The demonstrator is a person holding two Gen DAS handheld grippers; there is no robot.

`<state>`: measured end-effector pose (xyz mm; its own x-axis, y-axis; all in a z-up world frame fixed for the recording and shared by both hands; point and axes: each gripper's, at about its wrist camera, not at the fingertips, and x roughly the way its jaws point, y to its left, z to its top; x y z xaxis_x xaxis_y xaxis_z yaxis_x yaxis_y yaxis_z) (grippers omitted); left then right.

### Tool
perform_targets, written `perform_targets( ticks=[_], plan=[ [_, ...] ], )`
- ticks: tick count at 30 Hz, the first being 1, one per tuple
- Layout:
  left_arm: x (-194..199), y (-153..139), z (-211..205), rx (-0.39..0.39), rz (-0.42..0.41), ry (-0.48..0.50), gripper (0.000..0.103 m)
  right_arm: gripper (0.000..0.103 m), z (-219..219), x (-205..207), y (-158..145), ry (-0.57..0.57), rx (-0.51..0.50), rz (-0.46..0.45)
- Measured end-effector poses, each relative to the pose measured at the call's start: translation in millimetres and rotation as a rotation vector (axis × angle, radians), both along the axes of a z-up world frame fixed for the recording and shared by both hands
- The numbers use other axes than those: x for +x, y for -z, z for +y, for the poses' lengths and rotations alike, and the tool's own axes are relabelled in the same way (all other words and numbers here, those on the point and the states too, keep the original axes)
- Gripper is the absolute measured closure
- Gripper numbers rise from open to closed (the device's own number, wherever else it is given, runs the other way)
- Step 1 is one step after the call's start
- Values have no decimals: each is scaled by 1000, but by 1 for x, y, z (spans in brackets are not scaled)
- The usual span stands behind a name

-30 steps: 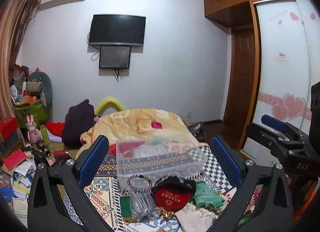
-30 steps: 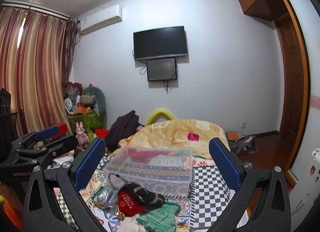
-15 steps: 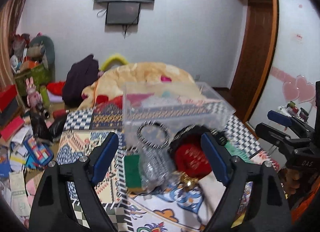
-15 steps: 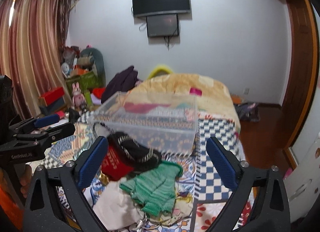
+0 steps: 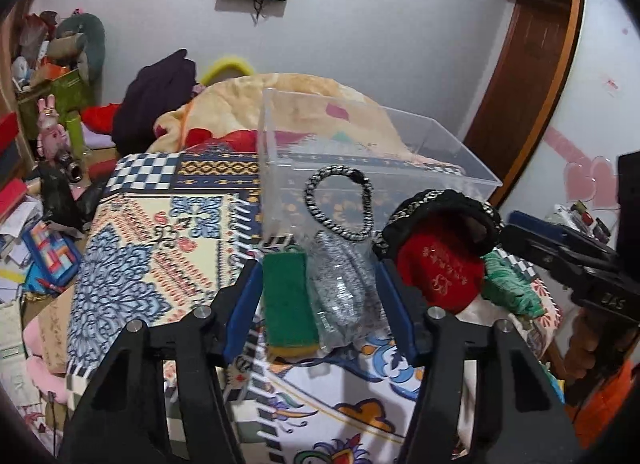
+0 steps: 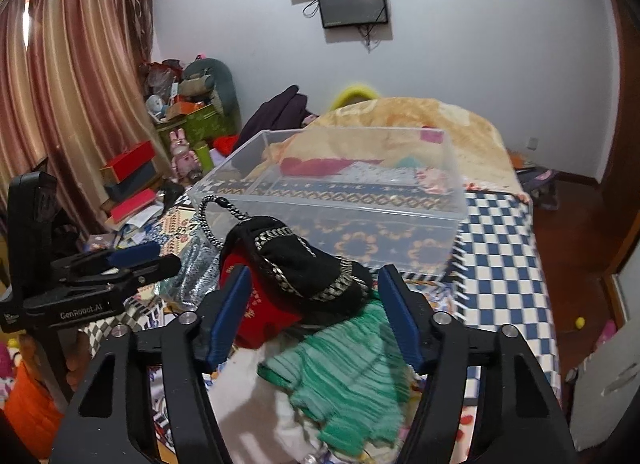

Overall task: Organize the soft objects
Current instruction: 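Grasp the silver foil bag with the left tool while the right tool grasps the black knit hat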

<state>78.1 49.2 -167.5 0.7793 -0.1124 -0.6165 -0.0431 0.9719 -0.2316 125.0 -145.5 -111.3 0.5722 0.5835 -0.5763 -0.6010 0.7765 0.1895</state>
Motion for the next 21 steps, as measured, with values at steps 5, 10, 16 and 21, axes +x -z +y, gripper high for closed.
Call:
perform_targets(
  ticks=[5, 10, 16, 21],
  plan=[
    [9, 6, -13, 20, 19, 35, 49, 56, 15, 10, 8, -28, 3, 24],
    [12, 13, -18, 36, 30, 48, 71, 77, 19, 13, 15, -41, 17, 47],
    [0, 7, -26, 41, 22, 59, 86, 88, 13, 8, 10, -37, 25, 36],
    [-19, -12, -32, 32, -12, 61, 88, 89, 0, 5, -2, -14, 58, 12]
  ],
)
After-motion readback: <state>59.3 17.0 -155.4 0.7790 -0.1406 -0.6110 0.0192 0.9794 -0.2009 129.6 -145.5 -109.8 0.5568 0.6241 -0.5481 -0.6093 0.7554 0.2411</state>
